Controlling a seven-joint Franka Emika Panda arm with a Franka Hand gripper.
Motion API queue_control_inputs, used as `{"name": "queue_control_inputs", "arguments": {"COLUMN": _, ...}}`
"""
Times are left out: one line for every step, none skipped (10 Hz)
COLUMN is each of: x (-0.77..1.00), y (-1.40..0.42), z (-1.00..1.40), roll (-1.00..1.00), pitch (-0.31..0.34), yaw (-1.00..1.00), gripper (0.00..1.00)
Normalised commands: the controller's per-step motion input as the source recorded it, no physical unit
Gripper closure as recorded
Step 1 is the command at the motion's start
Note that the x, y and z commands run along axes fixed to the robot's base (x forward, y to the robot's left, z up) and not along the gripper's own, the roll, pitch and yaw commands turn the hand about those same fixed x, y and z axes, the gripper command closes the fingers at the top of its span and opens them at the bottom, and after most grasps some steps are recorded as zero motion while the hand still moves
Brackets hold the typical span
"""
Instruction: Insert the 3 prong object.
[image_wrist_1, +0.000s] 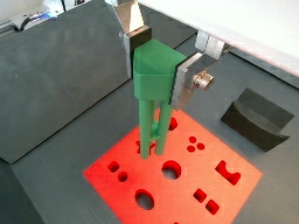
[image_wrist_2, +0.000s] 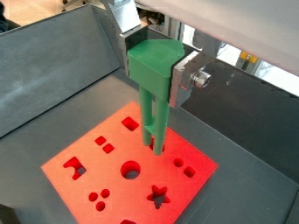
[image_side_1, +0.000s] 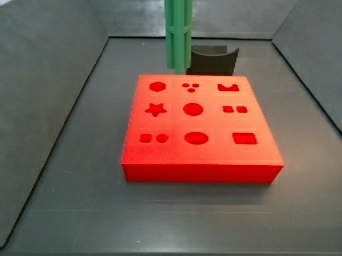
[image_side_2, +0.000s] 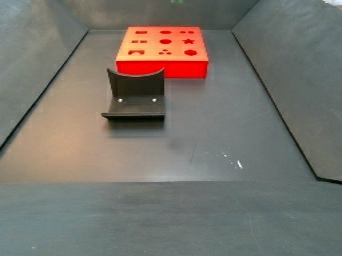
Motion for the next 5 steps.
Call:
{"name": "queue_control_inputs", "arguments": {"x": 0.00, "y": 0.03, "z": 0.00, "roll": 0.00, "pitch": 0.013, "yaw": 0.00, "gripper": 1.00}}
{"name": "queue_control_inputs", "arguments": {"x": 0.37, "y": 0.35, "z": 0.01, "roll": 0.07, "pitch": 0.050, "yaw": 0.06, "gripper": 1.00}}
{"name": "queue_control_inputs", "arguments": {"x": 0.62, "y": 0.50, "z": 0.05, "roll": 0.14, "pitch": 0.034, "yaw": 0.20, "gripper": 1.00}}
{"name": "queue_control_inputs", "arguments": {"x": 0.93, "y": 0.64, "z": 0.00, "roll": 0.10, "pitch": 0.023, "yaw": 0.00, "gripper": 1.00}}
{"name": "queue_control_inputs", "arguments": {"x": 0.96, "y": 0.60, "z": -0.03, "roll": 0.12, "pitch": 0.036, "yaw": 0.00, "gripper": 1.00}}
